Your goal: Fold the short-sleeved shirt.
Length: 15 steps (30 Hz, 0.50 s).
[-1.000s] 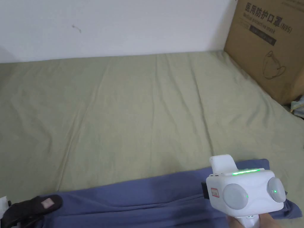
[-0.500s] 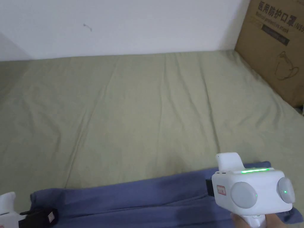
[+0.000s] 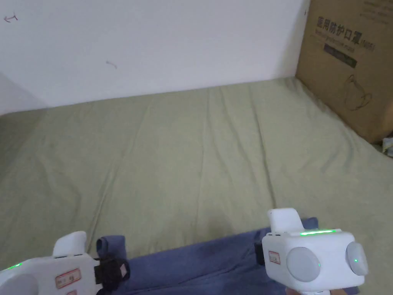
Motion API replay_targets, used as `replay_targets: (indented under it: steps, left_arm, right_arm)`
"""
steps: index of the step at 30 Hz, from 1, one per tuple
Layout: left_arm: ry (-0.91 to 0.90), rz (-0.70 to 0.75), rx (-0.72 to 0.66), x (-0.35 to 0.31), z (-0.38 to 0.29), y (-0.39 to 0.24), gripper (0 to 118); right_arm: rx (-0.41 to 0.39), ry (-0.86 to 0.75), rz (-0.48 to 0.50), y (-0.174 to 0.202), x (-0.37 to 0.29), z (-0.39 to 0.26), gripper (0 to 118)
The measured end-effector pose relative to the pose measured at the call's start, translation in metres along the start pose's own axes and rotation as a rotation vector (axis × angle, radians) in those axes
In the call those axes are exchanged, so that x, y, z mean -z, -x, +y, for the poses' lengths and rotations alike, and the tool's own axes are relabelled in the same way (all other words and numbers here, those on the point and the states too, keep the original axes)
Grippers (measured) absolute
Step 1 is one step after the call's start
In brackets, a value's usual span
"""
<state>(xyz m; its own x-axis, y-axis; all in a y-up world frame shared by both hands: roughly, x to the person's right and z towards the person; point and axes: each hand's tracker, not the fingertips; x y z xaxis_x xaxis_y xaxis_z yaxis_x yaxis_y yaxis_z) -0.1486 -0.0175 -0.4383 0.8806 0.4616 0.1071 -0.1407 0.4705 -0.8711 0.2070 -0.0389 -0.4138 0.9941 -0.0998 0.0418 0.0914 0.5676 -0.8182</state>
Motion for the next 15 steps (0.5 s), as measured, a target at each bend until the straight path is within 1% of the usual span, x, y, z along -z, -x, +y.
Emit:
replay_targets:
  steps: [2,3,4,5,6,7,9,10,11,13,14,15]
  left_arm:
    - [0.047,-0.063,-0.034,0.024,0.001,-0.019,8]
    - [0.086,-0.09,-0.026,0.037,0.001,-0.034,9]
    - [0.119,-0.087,-0.006,0.05,0.0,-0.042,10]
    - [0.147,-0.057,0.021,0.065,-0.001,-0.052,14]
    - [0.173,-0.045,0.034,0.079,-0.004,-0.059,32]
    - [0.192,-0.06,0.035,0.089,-0.007,-0.067,54]
    - [0.238,-0.166,-0.016,0.103,-0.013,-0.072,95]
    - [0.246,-0.23,-0.054,0.106,-0.016,-0.073,104]
    - [0.245,-0.297,-0.084,0.105,-0.016,-0.075,110]
    - [0.196,-0.43,-0.081,0.096,-0.019,-0.078,112]
    - [0.169,-0.492,-0.065,0.088,-0.02,-0.079,112]
    - [0.143,-0.511,-0.05,0.076,-0.018,-0.078,112]
  right_arm:
    - [0.006,0.001,0.0,-0.004,-0.001,-0.001,0]
    - [0.006,0.007,-0.002,-0.007,-0.001,-0.002,0]
    - [0.006,0.014,-0.004,-0.009,-0.001,-0.002,0]
    - [0.01,0.018,-0.004,-0.013,-0.001,-0.003,0]
    - [0.015,0.019,-0.003,-0.016,-0.002,-0.003,0]
    - [0.019,0.018,-0.005,-0.018,-0.003,-0.003,0]
    - [0.025,0.017,-0.009,-0.023,-0.004,-0.003,0]
    - [0.029,0.016,-0.008,-0.025,-0.004,-0.003,0]
    - [0.034,0.015,-0.008,-0.027,-0.004,-0.003,0]
    - [0.051,0.016,-0.001,-0.03,-0.002,-0.002,0]
    - [0.078,0.018,0.02,-0.033,-0.001,-0.002,0]
    - [0.093,0.019,0.034,-0.036,0.0,-0.001,0]
